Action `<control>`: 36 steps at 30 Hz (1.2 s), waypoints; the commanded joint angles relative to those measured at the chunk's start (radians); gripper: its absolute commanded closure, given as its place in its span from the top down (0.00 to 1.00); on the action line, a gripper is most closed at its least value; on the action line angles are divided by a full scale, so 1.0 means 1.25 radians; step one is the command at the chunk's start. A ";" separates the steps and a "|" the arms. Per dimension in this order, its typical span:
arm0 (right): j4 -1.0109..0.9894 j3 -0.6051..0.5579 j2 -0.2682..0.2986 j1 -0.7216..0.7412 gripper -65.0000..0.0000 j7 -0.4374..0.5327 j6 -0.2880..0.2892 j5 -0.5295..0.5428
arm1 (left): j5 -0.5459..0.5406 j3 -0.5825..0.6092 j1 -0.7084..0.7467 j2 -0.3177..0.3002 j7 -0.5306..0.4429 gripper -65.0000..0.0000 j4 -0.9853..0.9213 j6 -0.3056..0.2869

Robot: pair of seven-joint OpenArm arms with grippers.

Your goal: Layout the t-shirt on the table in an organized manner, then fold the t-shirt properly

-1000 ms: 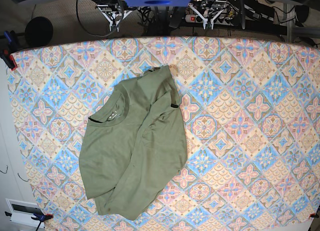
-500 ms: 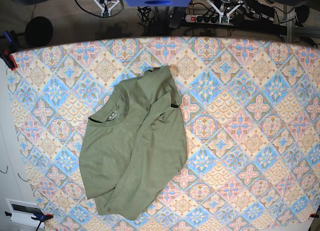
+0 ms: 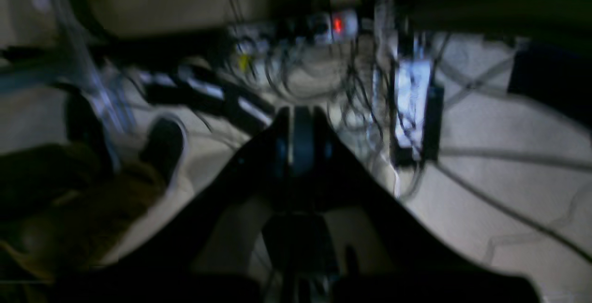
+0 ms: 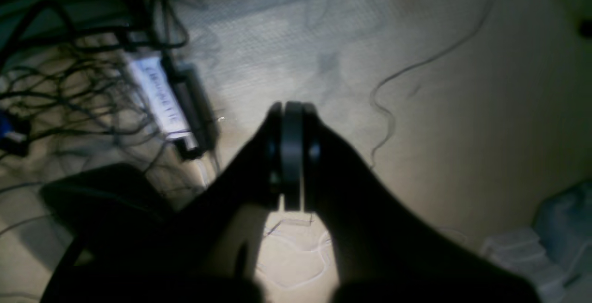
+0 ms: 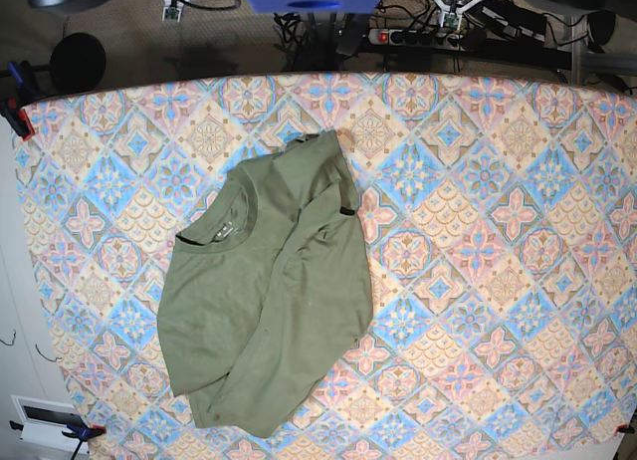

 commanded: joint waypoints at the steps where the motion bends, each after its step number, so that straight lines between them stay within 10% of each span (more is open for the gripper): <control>1: 0.038 0.006 0.010 -0.023 0.00 0.011 -0.002 -0.001 | -0.001 -0.003 0.033 -0.006 -0.003 0.00 0.037 0.000; 13: 0.515 0.102 0.010 -0.195 0.00 -0.156 -0.002 -0.001 | -0.001 -0.003 0.196 -0.036 0.213 0.00 0.552 0.000; 25: 0.955 0.179 0.007 -0.300 0.00 -0.336 -0.001 0.007 | -0.001 -0.004 0.246 -0.058 0.226 0.00 0.819 0.000; 36: 0.955 0.202 0.027 -0.171 0.00 -0.349 0.000 0.284 | -0.001 -0.005 0.154 -0.058 0.246 0.00 0.836 0.000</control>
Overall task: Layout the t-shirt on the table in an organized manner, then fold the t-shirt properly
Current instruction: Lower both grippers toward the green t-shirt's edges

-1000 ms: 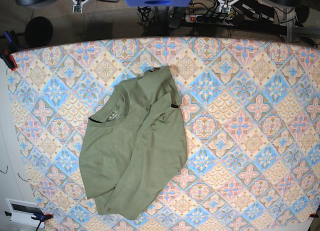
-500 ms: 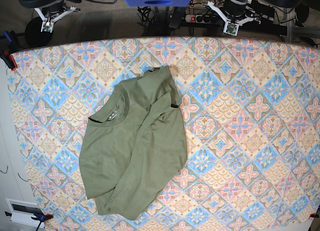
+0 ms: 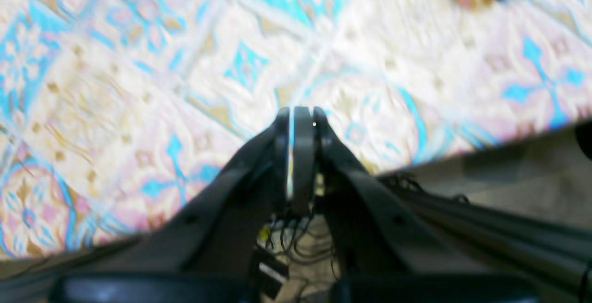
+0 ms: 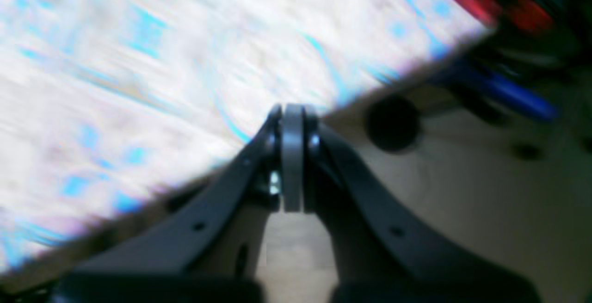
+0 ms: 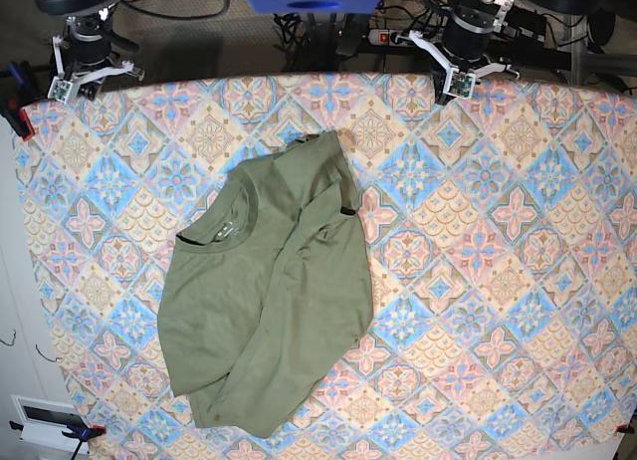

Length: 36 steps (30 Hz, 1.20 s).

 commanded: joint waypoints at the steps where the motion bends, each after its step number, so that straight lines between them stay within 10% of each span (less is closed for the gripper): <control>1: 0.013 -0.001 0.022 0.011 0.00 0.019 -0.003 0.006 | -0.001 -0.002 -0.015 -0.001 0.012 0.00 0.015 0.001; 9: 0.005 -0.117 0.109 0.183 0.00 -0.019 -0.003 0.010 | -0.001 0.003 -0.194 0.003 0.149 0.00 0.015 0.001; 24: -0.207 -0.193 0.109 0.537 0.01 -0.114 -0.003 0.006 | -0.099 0.000 -0.448 0.032 0.298 0.00 0.014 0.000; 36: -0.508 -0.296 0.109 0.803 0.32 -0.116 -0.001 0.011 | -0.147 -0.001 -0.515 0.034 0.348 0.24 0.013 0.000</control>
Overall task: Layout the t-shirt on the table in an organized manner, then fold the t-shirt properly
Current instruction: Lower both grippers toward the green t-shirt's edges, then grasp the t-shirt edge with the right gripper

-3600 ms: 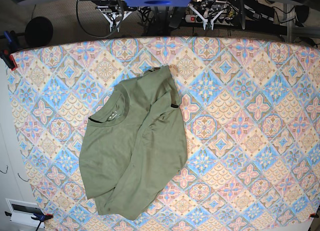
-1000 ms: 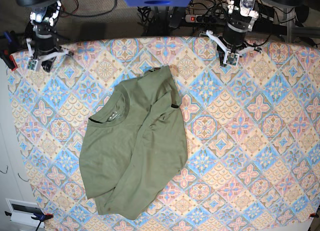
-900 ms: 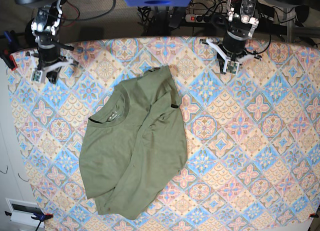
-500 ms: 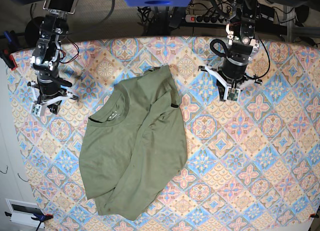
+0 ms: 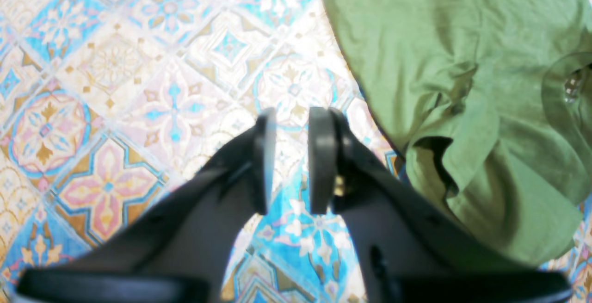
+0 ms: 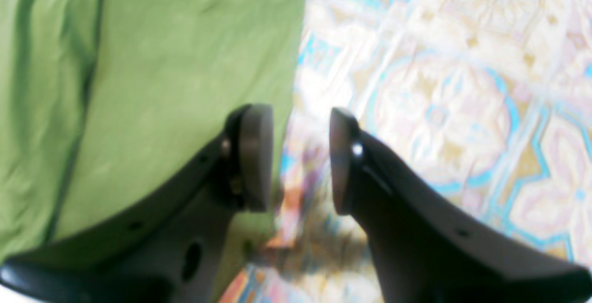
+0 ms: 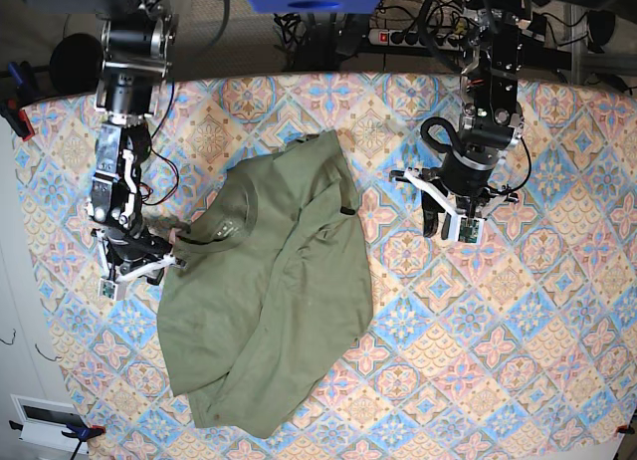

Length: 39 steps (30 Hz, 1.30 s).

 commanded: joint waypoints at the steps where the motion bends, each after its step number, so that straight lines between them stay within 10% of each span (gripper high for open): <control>1: -0.016 -0.015 0.007 0.045 0.32 0.021 0.007 0.005 | -0.002 -0.003 -0.004 -0.002 -0.019 0.25 0.014 0.000; 10: -0.265 -0.054 0.007 0.206 0.32 0.054 0.009 0.003 | -0.003 -0.003 -0.001 -0.002 -0.019 0.25 0.015 0.000; 16: -0.399 -0.052 0.007 0.275 0.32 0.091 0.121 0.003 | -0.003 -0.001 0.004 -0.002 -0.019 0.25 0.015 0.000; 29: -0.419 -0.047 0.005 0.234 0.28 0.091 0.131 0.006 | -0.003 -0.001 0.008 -0.002 -0.019 0.25 0.015 0.000; 34: -0.419 -0.047 0.005 0.222 0.00 0.084 0.131 0.113 | -0.003 -0.003 0.008 -0.002 -0.019 0.25 0.015 0.000; 39: -0.338 -0.049 0.034 0.186 0.02 0.061 0.131 0.273 | -0.003 -0.003 0.008 -0.002 -0.019 0.25 0.014 0.000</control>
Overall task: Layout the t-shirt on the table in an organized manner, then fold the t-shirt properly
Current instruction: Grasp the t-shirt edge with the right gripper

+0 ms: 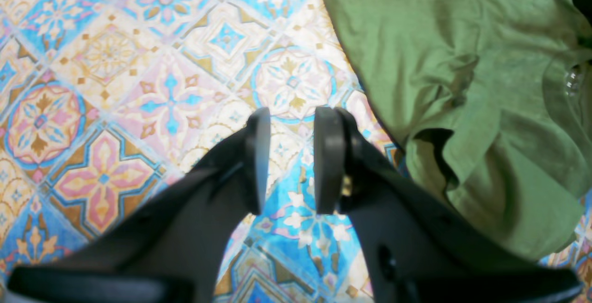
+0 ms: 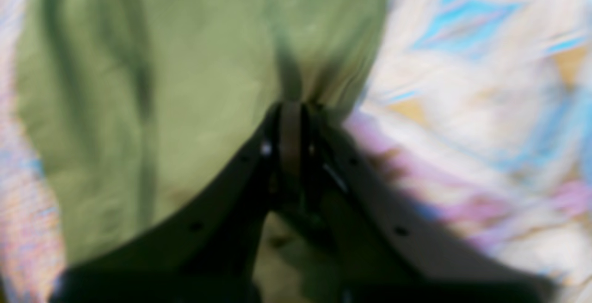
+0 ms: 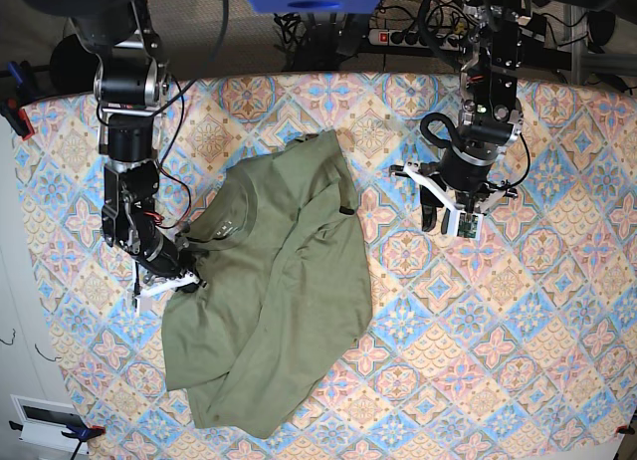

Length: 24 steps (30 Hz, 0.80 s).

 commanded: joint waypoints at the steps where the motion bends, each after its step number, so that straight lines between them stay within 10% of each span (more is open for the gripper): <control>1: 0.054 0.004 0.043 0.021 0.02 0.009 0.004 0.015 | -0.001 -0.002 -0.007 -0.002 -0.018 0.25 0.014 0.000; 14: 0.335 0.008 0.058 -0.064 0.04 -0.115 0.004 0.029 | -0.001 -0.002 -0.006 -0.002 -0.018 0.25 0.014 0.000; 24: 0.137 0.008 0.080 -0.043 0.48 -0.045 -0.001 0.028 | -0.001 -0.001 0.005 -0.002 -0.018 0.25 0.016 0.000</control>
